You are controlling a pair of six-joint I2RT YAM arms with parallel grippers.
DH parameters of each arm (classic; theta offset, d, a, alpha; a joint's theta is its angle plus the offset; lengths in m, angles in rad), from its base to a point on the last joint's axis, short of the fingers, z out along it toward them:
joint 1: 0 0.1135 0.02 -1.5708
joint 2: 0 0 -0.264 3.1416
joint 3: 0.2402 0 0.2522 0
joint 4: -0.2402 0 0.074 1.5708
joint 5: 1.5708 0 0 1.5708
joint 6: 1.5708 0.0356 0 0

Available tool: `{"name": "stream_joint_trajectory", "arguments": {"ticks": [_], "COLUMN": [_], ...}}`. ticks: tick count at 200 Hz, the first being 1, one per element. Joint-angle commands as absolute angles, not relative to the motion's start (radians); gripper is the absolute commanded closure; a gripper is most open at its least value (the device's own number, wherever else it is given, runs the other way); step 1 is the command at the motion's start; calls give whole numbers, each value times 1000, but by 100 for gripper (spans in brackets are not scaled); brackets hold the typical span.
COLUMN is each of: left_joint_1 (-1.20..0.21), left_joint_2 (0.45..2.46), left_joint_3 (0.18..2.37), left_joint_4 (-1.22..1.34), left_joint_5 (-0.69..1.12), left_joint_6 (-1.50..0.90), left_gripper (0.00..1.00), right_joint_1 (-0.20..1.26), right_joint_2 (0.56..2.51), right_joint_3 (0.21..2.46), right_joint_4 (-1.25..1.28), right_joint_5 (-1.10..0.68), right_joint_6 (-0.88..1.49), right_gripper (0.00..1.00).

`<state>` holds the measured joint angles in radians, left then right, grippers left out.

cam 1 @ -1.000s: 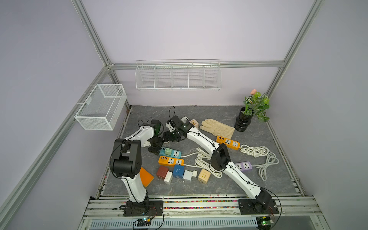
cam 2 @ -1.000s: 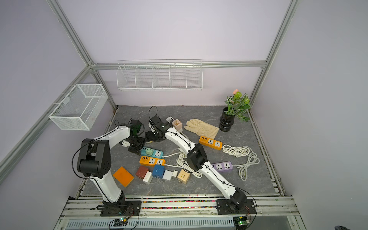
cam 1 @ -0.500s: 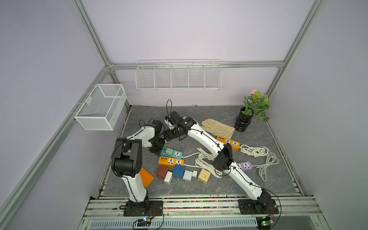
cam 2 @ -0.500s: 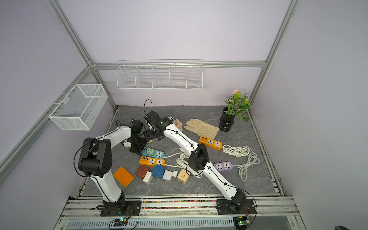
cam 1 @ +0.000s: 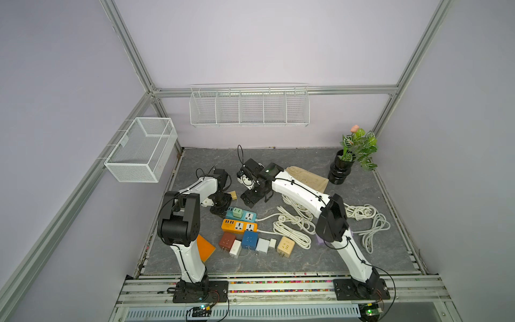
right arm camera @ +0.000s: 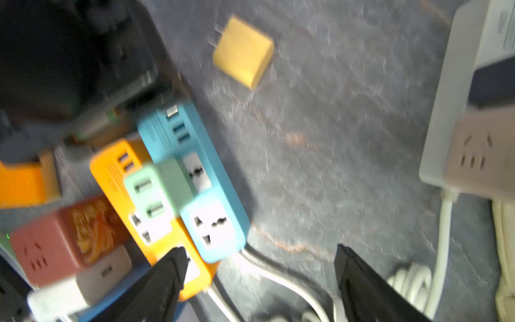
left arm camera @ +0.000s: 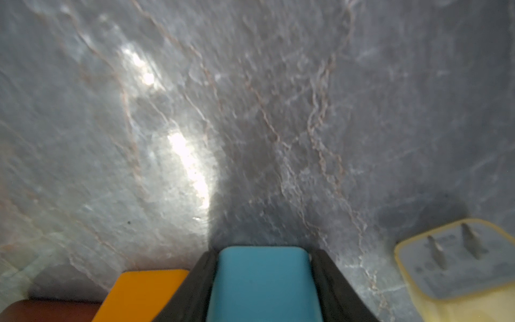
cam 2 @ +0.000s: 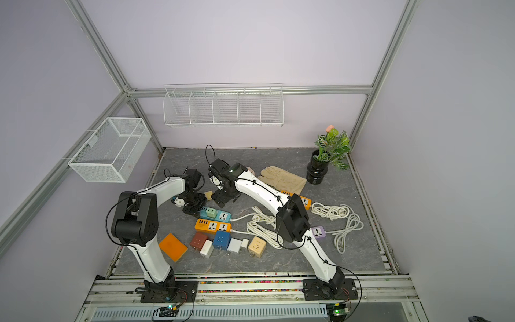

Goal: Pull the plug off the socket
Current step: Remove the plug from the socket.

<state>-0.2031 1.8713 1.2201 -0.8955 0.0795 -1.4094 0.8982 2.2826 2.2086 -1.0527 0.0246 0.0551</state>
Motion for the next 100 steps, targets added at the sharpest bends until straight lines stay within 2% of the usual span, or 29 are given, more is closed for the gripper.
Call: {"name": "stream_joint_trajectory", "arguments": {"ticks": [1,57,100], "left_joint_1": [-213,-215,-218], "left_joint_2": [1898,1922,1935], "left_joint_3": [1247,1286,1304], "left_joint_4": [-896,-916,-926], "left_joint_5": [103,104,109], "left_joint_6": [-1399,-1394,-1391], "left_gripper": [100,100,100], "right_joint_1": [903,980,986], "right_joint_2": [2144,2061,2105], "right_joint_3": [2044,1690,1661], "right_joint_4": [-860,-413,-320], "right_joint_5": [-41,-124,-103], "right_joint_6": [43,-79,-134], "right_gripper": [13,25,28]}}
